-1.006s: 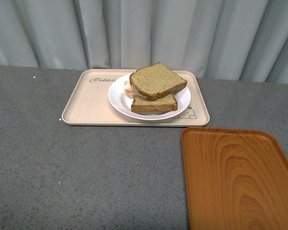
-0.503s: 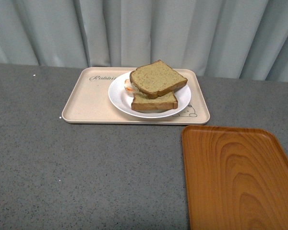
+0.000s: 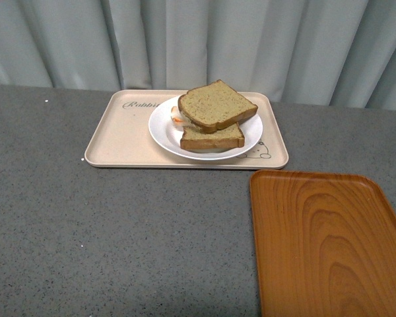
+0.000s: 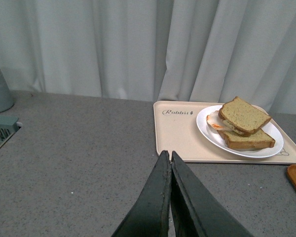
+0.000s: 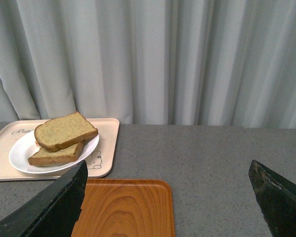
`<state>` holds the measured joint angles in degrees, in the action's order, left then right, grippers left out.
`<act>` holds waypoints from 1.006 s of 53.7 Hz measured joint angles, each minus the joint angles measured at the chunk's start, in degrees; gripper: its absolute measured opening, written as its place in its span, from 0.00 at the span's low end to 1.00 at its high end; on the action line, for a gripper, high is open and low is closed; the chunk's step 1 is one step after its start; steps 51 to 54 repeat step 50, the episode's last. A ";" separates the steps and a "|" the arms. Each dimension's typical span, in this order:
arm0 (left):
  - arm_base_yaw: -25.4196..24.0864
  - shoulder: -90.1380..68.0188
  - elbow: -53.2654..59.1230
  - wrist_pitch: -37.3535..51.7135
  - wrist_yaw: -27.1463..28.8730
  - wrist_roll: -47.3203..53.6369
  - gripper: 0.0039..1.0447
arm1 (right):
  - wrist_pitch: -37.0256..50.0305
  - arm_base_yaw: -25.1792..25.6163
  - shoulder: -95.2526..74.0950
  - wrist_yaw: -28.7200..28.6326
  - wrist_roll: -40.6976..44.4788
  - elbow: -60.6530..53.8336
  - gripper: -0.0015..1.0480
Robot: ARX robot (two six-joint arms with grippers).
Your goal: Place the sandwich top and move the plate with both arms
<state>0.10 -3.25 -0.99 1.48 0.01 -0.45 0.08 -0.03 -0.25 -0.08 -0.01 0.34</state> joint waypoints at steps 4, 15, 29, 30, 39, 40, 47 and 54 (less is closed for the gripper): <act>0.00 2.86 0.00 -1.22 -0.02 0.00 0.04 | 0.00 0.00 0.02 0.00 0.00 0.00 0.91; 0.00 2.97 0.00 -1.36 -0.02 0.00 0.27 | 0.00 0.00 0.02 0.00 0.00 0.00 0.91; 0.00 2.97 0.00 -1.36 0.00 0.00 0.67 | 0.00 0.00 0.02 0.00 0.00 0.00 0.91; 0.00 2.97 0.00 -1.36 0.00 0.00 0.68 | 0.00 0.00 0.00 0.00 0.00 0.00 0.91; 0.00 2.97 0.00 -1.36 0.00 0.02 0.94 | 0.00 0.00 0.02 0.00 -0.02 0.00 0.91; 0.00 2.97 0.00 -1.36 0.00 0.04 0.96 | 0.00 0.00 0.02 0.00 0.00 0.00 0.91; 0.00 2.97 0.00 -1.36 -0.02 0.07 0.94 | 0.00 0.00 0.02 0.00 0.00 0.00 0.91; 0.00 2.97 0.00 -1.36 -0.02 0.07 0.94 | 0.00 0.00 0.02 0.00 0.00 0.00 0.91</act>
